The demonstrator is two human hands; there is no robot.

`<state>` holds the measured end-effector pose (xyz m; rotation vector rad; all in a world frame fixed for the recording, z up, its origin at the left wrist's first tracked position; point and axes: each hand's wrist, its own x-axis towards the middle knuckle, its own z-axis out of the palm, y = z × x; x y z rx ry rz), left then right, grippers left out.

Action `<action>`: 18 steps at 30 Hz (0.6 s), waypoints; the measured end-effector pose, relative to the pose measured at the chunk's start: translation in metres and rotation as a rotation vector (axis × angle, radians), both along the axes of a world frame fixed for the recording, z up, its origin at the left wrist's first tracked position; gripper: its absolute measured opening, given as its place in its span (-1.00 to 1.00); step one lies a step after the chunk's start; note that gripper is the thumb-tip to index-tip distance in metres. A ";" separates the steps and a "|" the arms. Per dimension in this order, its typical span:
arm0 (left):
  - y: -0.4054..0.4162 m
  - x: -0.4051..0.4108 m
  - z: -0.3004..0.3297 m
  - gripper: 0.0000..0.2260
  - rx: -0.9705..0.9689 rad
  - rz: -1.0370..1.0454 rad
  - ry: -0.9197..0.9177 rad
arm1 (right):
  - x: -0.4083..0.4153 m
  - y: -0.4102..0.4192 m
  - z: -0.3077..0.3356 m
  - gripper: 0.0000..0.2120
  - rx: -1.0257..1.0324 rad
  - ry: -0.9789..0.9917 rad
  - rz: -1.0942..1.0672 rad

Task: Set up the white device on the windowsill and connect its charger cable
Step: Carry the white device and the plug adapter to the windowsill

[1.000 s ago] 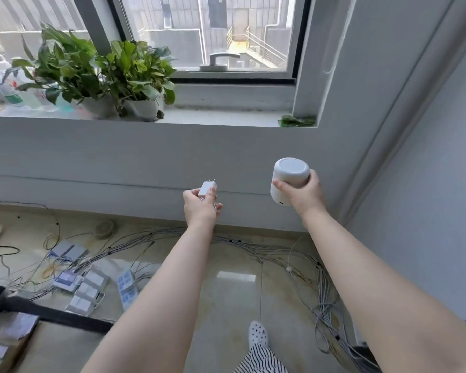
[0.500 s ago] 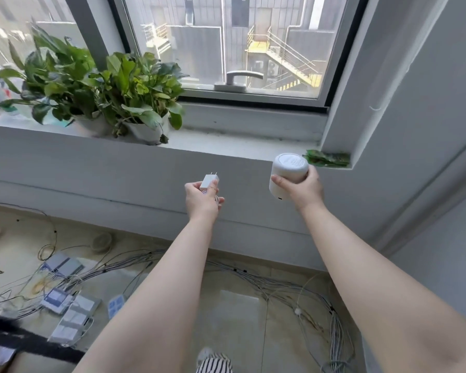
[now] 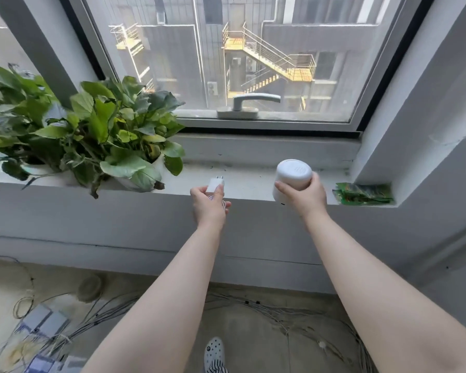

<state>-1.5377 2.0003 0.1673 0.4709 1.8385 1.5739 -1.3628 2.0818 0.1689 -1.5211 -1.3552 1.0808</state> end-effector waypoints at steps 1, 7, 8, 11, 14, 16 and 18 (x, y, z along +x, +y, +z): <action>0.009 -0.009 -0.001 -0.73 -0.006 -0.011 -0.003 | -0.009 0.007 -0.002 -0.35 -0.009 0.000 -0.009; 0.055 -0.047 -0.009 -0.74 -0.008 -0.072 -0.016 | -0.046 0.037 -0.011 -0.37 -0.034 0.019 -0.067; 0.061 -0.051 -0.011 -0.74 -0.009 -0.082 -0.018 | -0.050 0.041 -0.013 -0.38 -0.036 0.015 -0.073; 0.073 -0.058 -0.014 -0.74 -0.026 -0.102 -0.027 | -0.058 0.050 -0.016 -0.39 -0.043 0.014 -0.078; 0.083 -0.062 -0.018 -0.73 -0.031 -0.118 -0.042 | -0.060 0.057 -0.021 -0.39 -0.050 0.011 -0.087; 0.089 -0.064 -0.019 -0.74 -0.028 -0.117 -0.039 | -0.061 0.062 -0.026 -0.38 -0.052 0.010 -0.084; 0.094 -0.065 -0.021 -0.75 -0.026 -0.104 -0.027 | -0.061 0.066 -0.030 -0.39 -0.051 0.012 -0.075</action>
